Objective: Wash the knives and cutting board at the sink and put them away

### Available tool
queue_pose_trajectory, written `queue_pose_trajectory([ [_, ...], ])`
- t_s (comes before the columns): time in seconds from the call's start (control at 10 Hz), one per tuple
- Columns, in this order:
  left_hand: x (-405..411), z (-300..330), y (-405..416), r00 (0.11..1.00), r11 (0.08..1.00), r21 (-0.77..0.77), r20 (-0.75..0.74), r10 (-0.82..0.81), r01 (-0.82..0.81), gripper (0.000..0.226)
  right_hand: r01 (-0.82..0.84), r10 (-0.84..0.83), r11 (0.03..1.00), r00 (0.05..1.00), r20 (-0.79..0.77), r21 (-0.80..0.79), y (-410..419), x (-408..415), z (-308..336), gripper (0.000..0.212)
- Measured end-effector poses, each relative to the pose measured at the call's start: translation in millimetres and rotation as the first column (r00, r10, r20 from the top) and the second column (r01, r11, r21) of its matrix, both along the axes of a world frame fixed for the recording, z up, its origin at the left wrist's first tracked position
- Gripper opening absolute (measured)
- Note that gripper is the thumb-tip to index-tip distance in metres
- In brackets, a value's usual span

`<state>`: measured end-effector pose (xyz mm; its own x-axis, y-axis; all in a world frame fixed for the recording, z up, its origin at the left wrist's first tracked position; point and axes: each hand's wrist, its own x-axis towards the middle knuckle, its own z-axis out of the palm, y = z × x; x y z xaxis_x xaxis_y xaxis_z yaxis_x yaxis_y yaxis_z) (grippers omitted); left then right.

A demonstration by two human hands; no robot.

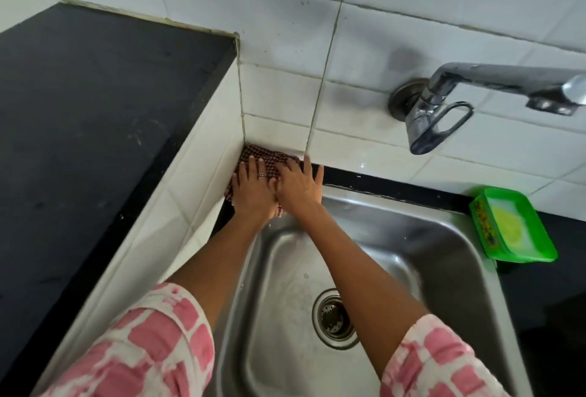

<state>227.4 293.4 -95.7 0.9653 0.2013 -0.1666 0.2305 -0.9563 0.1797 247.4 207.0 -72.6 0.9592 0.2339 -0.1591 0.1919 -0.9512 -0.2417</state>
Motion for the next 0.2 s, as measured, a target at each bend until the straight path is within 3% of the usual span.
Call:
queue_pose_trajectory([
  [0.1, -4, 23, 3, 0.998, 0.997, -0.051, -0.017, -0.058, 0.057, 0.055, 0.038, -0.036, 0.997, 0.999, -0.033, 0.06, -9, -24, 14, 0.044],
  [0.2, -39, 53, -17, 0.987, 0.989, -0.076, 0.113, -0.117, 0.126, 0.05, 0.057, -0.058, 0.992, 0.998, 0.006, 0.116, -18, -75, 30, 0.052],
])
